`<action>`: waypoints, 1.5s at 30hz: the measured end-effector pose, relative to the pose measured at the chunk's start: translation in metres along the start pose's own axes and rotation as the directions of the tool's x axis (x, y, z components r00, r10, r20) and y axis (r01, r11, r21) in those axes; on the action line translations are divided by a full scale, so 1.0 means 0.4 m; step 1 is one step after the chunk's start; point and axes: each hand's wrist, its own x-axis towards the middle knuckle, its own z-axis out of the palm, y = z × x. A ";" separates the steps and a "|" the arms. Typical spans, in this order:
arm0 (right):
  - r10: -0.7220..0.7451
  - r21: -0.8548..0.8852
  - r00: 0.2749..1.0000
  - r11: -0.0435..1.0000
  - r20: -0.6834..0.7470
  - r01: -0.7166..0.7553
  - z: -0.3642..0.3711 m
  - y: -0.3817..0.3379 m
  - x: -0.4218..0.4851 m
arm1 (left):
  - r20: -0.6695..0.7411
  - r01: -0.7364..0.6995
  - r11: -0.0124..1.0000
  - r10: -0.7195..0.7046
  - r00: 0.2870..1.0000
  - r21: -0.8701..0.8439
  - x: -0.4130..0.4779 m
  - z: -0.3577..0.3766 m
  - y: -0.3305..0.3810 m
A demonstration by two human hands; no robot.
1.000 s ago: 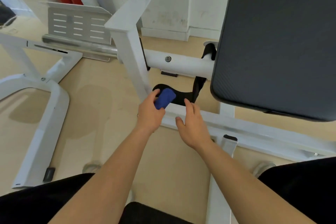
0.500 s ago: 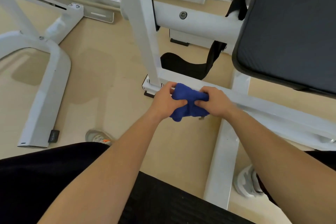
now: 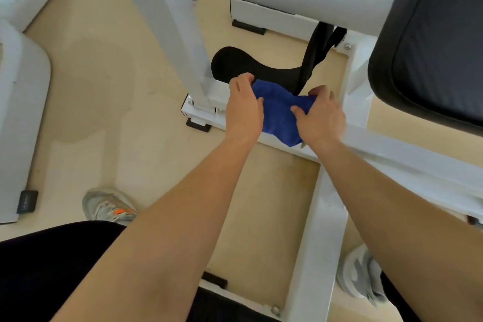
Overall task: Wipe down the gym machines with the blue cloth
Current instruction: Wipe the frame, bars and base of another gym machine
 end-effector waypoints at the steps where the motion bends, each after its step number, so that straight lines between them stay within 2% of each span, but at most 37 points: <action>1: -0.037 -0.044 0.993 0.998 -0.114 0.032 0.011 0.000 -0.012 | -0.024 -0.072 0.994 0.074 0.997 0.079 -0.004 0.009 -0.007; 3: -0.199 -0.165 0.950 0.973 -0.242 0.161 0.035 0.009 -0.044 | -0.007 -0.182 0.973 0.185 0.983 0.143 -0.023 0.024 -0.015; 4: -0.288 -0.222 0.927 0.946 -0.241 0.236 0.049 0.018 -0.062 | 0.051 -0.280 0.944 0.275 0.960 0.175 -0.038 0.031 -0.028; 6: -0.398 -0.320 0.907 0.884 -0.137 0.340 0.082 0.040 -0.097 | 0.224 -0.496 0.803 0.444 0.868 0.330 -0.074 0.035 -0.059; 9: -0.380 -0.403 0.923 0.836 0.063 0.372 0.114 0.051 -0.126 | 0.345 -0.571 0.716 0.459 0.818 0.401 -0.081 0.017 -0.115; 13: -0.411 -0.426 0.895 0.788 0.174 0.445 0.126 -0.001 -0.114 | 0.393 -0.553 0.679 0.396 0.830 0.483 -0.051 -0.034 -0.158; 15: -0.436 -0.412 0.874 0.771 0.215 0.486 0.139 -0.055 -0.105 | 0.360 -0.485 0.706 0.334 0.871 0.516 -0.040 -0.065 -0.182; 19: -0.479 -0.407 0.845 0.741 0.236 0.534 0.175 -0.136 -0.089 | 0.358 -0.400 0.730 0.224 0.906 0.555 -0.022 -0.106 -0.206; 22: -0.488 -0.439 0.839 0.717 0.239 0.542 0.174 -0.111 -0.086 | 0.354 -0.380 0.716 0.197 0.915 0.585 -0.025 -0.100 -0.182; 28: -0.418 -0.530 0.887 0.716 0.197 0.455 0.092 0.094 -0.115 | 0.478 -0.536 0.648 0.287 0.830 0.542 -0.108 -0.004 -0.062; 33: -0.301 -0.617 0.939 0.710 0.169 0.339 0.020 0.224 -0.146 | 0.535 -0.596 0.649 0.327 0.779 0.472 -0.189 0.087 0.033; 37: -0.273 -0.606 0.946 0.726 0.178 0.323 0.046 0.153 -0.150 | 0.529 -0.599 0.647 0.335 0.780 0.473 -0.168 0.055 0.000; 42: -0.369 -0.515 0.892 0.728 0.262 0.452 0.117 -0.021 -0.131 | 0.451 -0.492 0.668 0.253 0.856 0.558 -0.086 -0.052 -0.116; 45: -0.415 -0.464 0.860 0.725 0.298 0.510 0.164 -0.116 -0.114 | 0.448 -0.455 0.658 0.195 0.872 0.600 -0.037 -0.121 -0.177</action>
